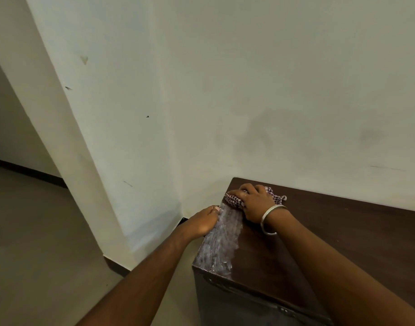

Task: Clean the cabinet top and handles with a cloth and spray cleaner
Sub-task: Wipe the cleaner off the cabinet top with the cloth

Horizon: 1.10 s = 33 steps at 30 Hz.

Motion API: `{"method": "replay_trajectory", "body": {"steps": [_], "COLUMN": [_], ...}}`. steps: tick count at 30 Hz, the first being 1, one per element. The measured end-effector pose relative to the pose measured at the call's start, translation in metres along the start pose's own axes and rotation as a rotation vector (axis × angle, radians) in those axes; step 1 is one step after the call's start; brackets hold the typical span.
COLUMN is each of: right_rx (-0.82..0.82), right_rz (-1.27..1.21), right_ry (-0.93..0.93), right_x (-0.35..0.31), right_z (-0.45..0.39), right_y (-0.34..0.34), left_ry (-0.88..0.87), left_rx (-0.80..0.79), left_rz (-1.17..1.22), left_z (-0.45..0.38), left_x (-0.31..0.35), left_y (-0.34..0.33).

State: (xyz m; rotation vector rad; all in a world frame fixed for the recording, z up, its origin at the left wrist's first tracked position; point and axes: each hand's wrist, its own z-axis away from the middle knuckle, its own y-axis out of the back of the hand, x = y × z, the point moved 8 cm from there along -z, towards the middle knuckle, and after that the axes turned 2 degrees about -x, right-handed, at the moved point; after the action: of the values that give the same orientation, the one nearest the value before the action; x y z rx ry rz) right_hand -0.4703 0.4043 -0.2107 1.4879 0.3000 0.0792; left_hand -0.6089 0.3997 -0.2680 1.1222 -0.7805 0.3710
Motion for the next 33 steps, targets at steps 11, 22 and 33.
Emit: {"method": "replay_trajectory", "body": {"steps": [11, 22, 33], "right_rx": [0.007, 0.042, 0.042], "right_rz": [-0.023, -0.051, -0.069], "right_ry": [0.068, 0.071, 0.056], "right_x": [-0.012, -0.016, -0.032], "right_z": [0.016, 0.038, 0.052], "right_y": [-0.005, -0.006, -0.006], "left_ry": [0.034, 0.105, 0.209], "left_rx": [0.0, 0.003, -0.034], "left_rz": [0.161, 0.188, 0.304], "left_z": [0.011, 0.016, 0.041], "left_x": [0.009, 0.007, 0.004], "left_y": [-0.002, -0.003, -0.009]}}
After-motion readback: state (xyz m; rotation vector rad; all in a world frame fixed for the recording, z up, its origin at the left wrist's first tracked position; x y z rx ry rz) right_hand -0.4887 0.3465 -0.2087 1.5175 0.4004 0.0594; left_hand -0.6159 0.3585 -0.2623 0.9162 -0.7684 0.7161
